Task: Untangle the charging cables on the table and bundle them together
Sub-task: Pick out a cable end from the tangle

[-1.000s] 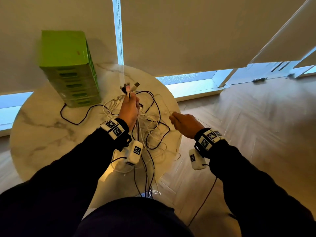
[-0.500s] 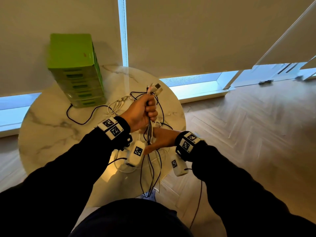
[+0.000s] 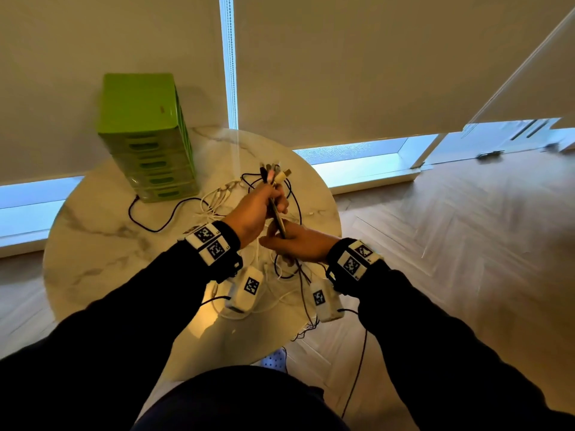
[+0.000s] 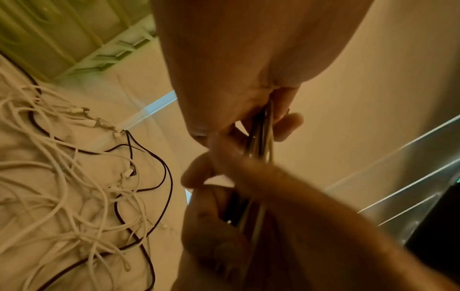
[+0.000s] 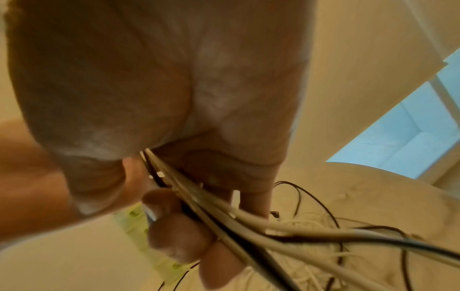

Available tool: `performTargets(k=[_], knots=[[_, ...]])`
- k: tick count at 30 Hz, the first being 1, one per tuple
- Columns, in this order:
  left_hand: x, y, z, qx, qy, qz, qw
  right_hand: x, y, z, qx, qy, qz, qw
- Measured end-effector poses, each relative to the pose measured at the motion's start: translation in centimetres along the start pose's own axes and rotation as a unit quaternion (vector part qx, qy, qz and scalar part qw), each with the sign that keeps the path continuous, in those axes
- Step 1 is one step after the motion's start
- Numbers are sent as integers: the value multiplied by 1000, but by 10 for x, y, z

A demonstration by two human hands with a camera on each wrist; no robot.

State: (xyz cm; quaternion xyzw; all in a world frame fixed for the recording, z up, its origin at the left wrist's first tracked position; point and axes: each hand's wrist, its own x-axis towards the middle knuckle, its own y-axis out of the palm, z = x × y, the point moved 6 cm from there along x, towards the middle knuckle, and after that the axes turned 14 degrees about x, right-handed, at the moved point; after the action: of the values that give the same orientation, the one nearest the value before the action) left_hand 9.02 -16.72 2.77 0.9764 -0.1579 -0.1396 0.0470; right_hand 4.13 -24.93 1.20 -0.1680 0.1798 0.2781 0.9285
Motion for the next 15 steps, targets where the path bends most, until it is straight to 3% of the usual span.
performTargets(k=[6, 9, 12, 15], knots=[[3, -2, -2, -1, -36, 16, 999, -5, -8, -5, -114, -46, -62, 990], [-6, 8, -1, -43, -59, 77, 994, 1, -29, -36, -167, 26, -99, 981], [-6, 10, 0, -74, -50, 67, 994, 1, -57, -64, -252, 114, -164, 947], [-3, 6, -4, -135, -46, 36, 989, -4, -86, -68, -314, 102, -266, 906]])
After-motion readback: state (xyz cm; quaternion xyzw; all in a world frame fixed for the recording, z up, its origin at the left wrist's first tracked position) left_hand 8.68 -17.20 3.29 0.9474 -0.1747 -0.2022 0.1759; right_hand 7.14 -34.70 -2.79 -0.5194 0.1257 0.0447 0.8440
